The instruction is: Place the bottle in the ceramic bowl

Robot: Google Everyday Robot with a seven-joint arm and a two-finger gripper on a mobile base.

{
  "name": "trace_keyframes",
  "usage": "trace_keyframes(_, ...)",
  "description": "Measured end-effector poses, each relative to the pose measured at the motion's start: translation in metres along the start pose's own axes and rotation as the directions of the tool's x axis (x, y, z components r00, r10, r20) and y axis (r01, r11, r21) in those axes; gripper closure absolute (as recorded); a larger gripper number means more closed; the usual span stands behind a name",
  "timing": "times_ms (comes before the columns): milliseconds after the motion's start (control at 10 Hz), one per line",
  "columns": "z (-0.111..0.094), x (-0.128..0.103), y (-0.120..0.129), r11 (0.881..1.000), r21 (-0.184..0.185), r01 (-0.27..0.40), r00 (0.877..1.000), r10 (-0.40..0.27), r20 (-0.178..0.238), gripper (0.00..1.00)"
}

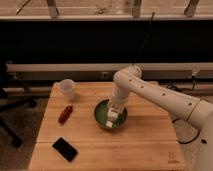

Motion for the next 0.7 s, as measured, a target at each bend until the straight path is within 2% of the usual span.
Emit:
trace_keyframes(100, 0.002, -0.004, 0.003, 1.000, -0.006, 0.003, 1.000, -0.003, 0.003, 0.27)
trace_keyframes(300, 0.001, -0.012, 0.009, 1.000, -0.003, -0.003, 1.000, 0.003, 0.000, 0.24)
trace_keyframes(400, 0.001, -0.011, 0.007, 1.000, -0.001, -0.004, 1.000, 0.004, -0.001, 0.20)
trace_keyframes(700, 0.001, -0.002, 0.003, 1.000, -0.003, 0.001, 1.000, -0.001, 0.002, 0.20)
